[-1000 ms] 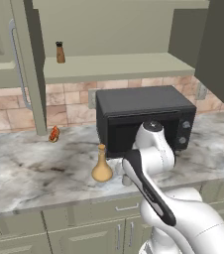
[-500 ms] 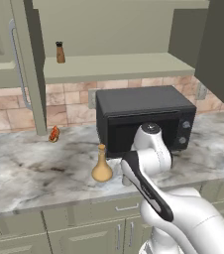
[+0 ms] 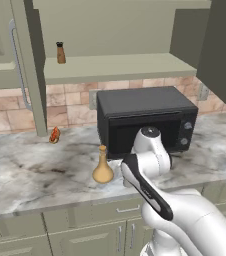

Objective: Pick the shaker and oil and vinegar bottle from the counter and place them in the cabinet.

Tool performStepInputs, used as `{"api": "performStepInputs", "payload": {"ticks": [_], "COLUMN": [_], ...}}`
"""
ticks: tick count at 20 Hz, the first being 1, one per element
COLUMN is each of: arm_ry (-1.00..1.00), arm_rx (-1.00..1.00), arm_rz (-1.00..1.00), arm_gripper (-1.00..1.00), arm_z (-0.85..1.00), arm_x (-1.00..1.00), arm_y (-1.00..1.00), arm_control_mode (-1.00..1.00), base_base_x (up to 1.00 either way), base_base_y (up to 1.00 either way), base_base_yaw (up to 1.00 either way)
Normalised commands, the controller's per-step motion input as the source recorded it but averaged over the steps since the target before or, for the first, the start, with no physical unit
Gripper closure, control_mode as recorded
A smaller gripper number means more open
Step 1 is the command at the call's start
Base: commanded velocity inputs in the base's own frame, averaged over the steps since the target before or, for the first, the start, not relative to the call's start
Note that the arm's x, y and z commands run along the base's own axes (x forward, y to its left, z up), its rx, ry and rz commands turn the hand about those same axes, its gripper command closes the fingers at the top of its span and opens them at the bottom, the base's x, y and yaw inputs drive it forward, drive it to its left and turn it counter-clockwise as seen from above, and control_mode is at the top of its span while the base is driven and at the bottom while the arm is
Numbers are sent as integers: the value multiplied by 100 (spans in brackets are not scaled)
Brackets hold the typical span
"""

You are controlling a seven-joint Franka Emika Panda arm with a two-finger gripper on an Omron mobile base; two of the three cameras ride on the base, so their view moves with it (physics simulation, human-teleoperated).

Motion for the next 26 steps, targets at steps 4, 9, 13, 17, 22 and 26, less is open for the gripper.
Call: {"api": "performStepInputs", "payload": {"ticks": [4, 9, 13, 17, 22, 26], "arm_ry": [0, 0, 0, 0, 0, 0], "arm_rx": [0, 0, 0, 0, 0, 0], "arm_rz": [0, 0, 0, 0, 0, 0], "arm_gripper": [-100, -100, -100, -100, -100, -100], "arm_z": [-15, -14, -14, -20, -20, -19], "arm_x": [10, 17, 14, 0, 0, 0], "arm_y": [0, 0, 0, 0, 0, 0], "arm_control_mode": [-100, -100, -100, -100, -100, -100], "base_base_x": [0, 0, 0, 0, 0, 0], "base_base_y": [0, 0, 0, 0, 0, 0], "base_base_yaw": [0, 0, 0, 0, 0, 0]}}
